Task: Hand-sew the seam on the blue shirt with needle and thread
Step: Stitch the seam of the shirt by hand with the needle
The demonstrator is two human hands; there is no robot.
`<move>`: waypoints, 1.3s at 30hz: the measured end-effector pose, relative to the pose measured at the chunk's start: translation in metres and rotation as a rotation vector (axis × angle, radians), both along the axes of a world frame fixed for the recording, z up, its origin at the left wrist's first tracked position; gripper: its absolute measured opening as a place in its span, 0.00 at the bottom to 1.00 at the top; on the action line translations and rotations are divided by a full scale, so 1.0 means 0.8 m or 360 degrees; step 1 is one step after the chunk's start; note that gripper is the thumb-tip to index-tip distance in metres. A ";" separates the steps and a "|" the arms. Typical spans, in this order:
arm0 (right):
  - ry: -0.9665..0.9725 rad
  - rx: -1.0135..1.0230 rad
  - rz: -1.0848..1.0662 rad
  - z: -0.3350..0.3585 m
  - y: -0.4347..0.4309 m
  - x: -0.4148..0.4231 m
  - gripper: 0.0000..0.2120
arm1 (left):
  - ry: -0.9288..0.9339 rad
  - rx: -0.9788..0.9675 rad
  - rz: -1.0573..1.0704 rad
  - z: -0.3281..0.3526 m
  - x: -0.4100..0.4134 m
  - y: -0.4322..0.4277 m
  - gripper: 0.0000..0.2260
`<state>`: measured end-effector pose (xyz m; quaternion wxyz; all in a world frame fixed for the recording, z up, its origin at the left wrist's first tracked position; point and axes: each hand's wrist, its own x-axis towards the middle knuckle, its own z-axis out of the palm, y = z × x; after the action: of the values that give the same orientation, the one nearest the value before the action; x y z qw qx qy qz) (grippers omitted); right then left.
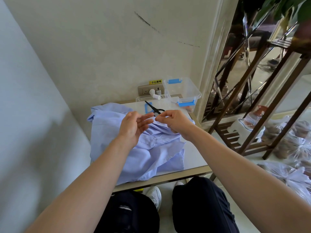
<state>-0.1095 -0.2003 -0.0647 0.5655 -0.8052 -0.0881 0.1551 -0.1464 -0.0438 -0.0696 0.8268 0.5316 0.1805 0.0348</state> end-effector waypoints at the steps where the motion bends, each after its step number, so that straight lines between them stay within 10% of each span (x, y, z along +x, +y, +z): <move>1: 0.0003 -0.0003 -0.0019 0.003 0.000 -0.003 0.08 | -0.0005 -0.0130 0.0036 0.003 -0.003 0.003 0.07; 7: 0.0003 -0.0024 -0.0101 0.021 -0.007 -0.034 0.06 | -0.0107 -0.0610 0.0494 0.014 -0.035 0.027 0.13; 15: -0.0059 -0.0036 -0.0143 0.038 -0.013 -0.085 0.05 | -0.0215 -0.0372 0.0739 0.003 -0.081 0.058 0.11; 21: -0.0101 -0.0075 -0.0132 0.042 -0.008 -0.111 0.08 | -0.0263 0.0099 0.0752 0.000 -0.114 0.056 0.07; 26: -0.0157 -0.0063 -0.0143 0.048 -0.006 -0.123 0.08 | -0.0075 0.1295 0.0654 -0.019 -0.131 0.073 0.07; 32: -0.0183 -0.0107 -0.0135 0.049 -0.010 -0.130 0.06 | 0.0078 0.1605 0.0465 -0.010 -0.134 0.059 0.08; 39: -0.0248 -0.0106 -0.0107 0.054 -0.014 -0.134 0.06 | -0.0592 0.2025 0.0584 0.015 -0.133 0.021 0.08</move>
<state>-0.2166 -0.2117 -0.0215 0.5347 -0.8358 -0.0995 0.0758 -0.2529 -0.0273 -0.0577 0.3517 0.8597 0.0671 0.3643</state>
